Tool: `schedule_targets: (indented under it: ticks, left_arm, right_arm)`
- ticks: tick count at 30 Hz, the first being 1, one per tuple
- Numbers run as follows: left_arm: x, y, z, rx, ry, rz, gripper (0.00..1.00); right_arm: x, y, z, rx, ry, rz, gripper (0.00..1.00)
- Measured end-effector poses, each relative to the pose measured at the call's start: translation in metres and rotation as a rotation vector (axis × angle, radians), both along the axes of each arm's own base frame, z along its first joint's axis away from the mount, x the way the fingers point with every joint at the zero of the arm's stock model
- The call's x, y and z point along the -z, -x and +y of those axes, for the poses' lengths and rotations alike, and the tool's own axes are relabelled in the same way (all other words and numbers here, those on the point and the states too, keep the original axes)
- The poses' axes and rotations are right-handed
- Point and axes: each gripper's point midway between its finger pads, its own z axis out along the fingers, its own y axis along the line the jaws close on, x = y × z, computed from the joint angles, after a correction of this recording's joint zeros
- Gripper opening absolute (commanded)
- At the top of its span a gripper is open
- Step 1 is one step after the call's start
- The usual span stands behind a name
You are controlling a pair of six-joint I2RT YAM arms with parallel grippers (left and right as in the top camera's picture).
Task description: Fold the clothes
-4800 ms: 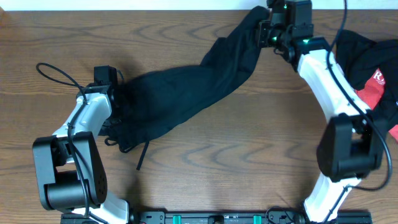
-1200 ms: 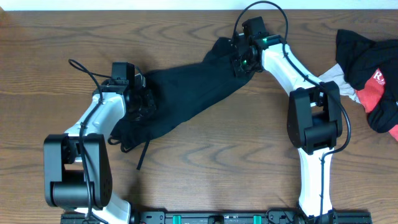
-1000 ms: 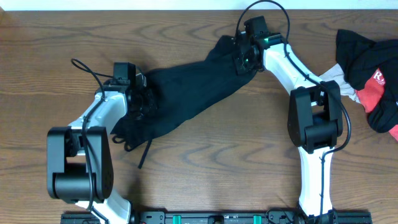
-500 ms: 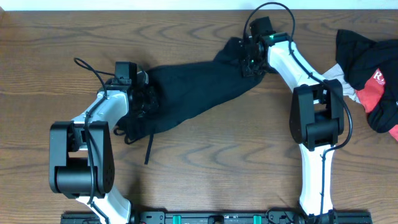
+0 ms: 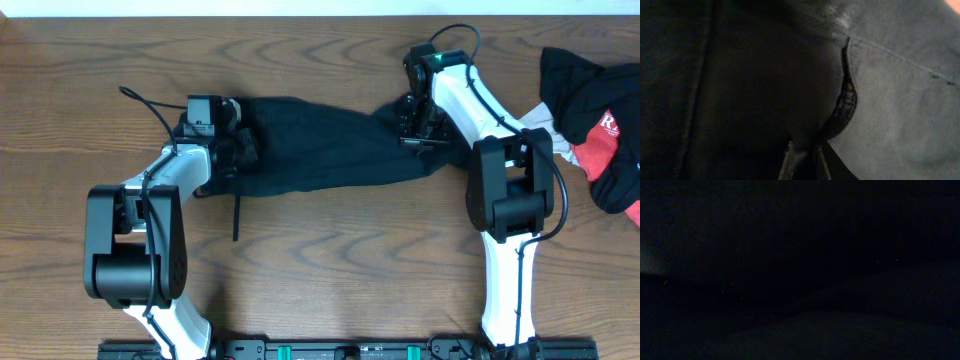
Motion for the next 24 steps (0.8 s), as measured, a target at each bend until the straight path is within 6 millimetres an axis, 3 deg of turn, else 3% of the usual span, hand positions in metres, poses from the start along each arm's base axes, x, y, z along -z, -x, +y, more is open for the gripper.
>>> schedule_targets:
  ticks: [4,10,11,14,20,24]
  left_arm:
    - [0.0,-0.004,0.0,0.0,0.0,-0.015,0.18]
    - [-0.004,0.003,0.003,-0.008,-0.018,0.025,0.19]
    - [-0.007,0.006,0.006,-0.013,-0.028,0.031,0.25]
    - [-0.027,0.008,0.011,-0.024,-0.044,0.006,0.26]
    - [-0.084,0.004,0.013,-0.032,-0.049,-0.121,0.25]
    - [-0.081,0.005,0.007,-0.016,-0.029,-0.107,0.25]
  right_arm:
    - [-0.001,0.001,0.001,0.009,0.058,-0.017,0.02]
    - [-0.01,-0.001,0.0,0.011,0.105,-0.062,0.12]
    - [-0.014,-0.002,-0.001,0.011,0.11,-0.072,0.12]
    - [-0.032,-0.009,0.0,-0.006,0.094,-0.133,0.12]
    - [-0.079,-0.034,0.034,-0.217,-0.117,-0.31,0.15]
    - [-0.085,-0.033,0.058,-0.378,-0.246,-0.332,0.13]
